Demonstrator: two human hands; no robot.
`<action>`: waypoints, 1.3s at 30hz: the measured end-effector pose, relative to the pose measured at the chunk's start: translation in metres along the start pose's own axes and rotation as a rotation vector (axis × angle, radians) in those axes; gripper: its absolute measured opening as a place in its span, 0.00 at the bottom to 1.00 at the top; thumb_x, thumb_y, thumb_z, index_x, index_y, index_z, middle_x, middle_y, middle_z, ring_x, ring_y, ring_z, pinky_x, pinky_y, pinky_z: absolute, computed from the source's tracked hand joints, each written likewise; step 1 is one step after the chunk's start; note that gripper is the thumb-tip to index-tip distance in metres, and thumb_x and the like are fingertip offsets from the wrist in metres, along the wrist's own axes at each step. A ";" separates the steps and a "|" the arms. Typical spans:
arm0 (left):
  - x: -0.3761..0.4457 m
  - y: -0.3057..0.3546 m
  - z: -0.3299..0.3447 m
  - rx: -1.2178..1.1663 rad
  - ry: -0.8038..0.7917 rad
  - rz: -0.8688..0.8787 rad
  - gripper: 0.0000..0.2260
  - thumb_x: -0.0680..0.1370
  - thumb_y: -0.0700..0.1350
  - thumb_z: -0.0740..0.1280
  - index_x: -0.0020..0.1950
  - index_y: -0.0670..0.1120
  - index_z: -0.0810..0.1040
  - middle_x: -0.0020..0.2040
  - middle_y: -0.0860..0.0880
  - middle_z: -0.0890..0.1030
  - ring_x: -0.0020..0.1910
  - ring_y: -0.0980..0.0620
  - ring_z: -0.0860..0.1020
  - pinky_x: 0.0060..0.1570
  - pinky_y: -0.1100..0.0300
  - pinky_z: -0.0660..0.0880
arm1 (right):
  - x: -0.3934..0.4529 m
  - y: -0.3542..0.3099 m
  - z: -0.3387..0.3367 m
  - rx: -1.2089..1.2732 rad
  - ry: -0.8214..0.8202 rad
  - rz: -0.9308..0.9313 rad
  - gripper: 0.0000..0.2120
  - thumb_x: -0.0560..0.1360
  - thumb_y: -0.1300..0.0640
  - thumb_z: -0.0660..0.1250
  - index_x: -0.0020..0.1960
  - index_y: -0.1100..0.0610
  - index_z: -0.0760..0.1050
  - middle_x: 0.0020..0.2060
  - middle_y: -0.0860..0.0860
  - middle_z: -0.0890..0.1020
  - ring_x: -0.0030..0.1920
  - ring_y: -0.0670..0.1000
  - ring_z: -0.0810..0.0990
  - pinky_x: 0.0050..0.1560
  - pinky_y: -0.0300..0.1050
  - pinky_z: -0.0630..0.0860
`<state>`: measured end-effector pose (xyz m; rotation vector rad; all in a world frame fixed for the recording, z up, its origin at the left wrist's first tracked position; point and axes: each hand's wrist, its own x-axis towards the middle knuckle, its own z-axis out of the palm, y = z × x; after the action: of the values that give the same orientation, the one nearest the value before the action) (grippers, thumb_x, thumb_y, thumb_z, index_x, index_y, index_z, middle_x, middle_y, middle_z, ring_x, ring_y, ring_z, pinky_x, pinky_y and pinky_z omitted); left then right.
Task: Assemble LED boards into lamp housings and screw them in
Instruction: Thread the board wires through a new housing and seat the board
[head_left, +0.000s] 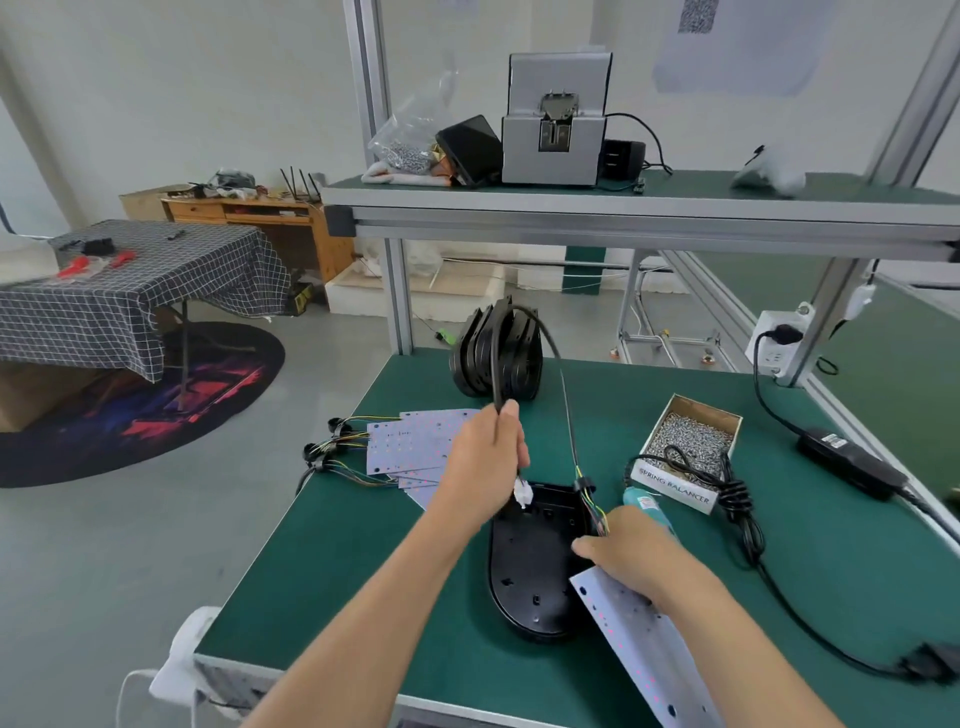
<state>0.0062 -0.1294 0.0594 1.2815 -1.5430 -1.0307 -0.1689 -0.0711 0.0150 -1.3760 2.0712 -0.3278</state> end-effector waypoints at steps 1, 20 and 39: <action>-0.001 -0.005 0.004 0.034 -0.018 -0.011 0.21 0.88 0.52 0.53 0.40 0.43 0.73 0.25 0.54 0.76 0.28 0.54 0.70 0.35 0.57 0.68 | 0.001 0.000 0.000 0.013 -0.013 0.004 0.17 0.74 0.51 0.70 0.35 0.53 0.63 0.25 0.49 0.66 0.26 0.52 0.65 0.30 0.43 0.61; 0.003 -0.018 -0.010 0.264 -0.074 0.011 0.16 0.87 0.48 0.56 0.45 0.43 0.77 0.41 0.47 0.85 0.37 0.50 0.80 0.42 0.57 0.74 | -0.009 -0.009 0.000 0.428 0.103 -0.328 0.23 0.78 0.55 0.71 0.31 0.53 0.63 0.23 0.46 0.59 0.25 0.48 0.59 0.25 0.39 0.56; -0.025 -0.020 -0.026 -0.758 -0.194 -0.156 0.28 0.81 0.71 0.49 0.63 0.62 0.83 0.61 0.56 0.85 0.60 0.57 0.83 0.53 0.59 0.82 | -0.043 -0.031 -0.031 0.815 0.049 -0.410 0.17 0.73 0.48 0.71 0.30 0.54 0.72 0.29 0.49 0.71 0.33 0.47 0.68 0.38 0.38 0.66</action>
<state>0.0389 -0.1096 0.0456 0.7823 -1.0150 -1.6719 -0.1537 -0.0493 0.0706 -1.2351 1.3889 -1.2268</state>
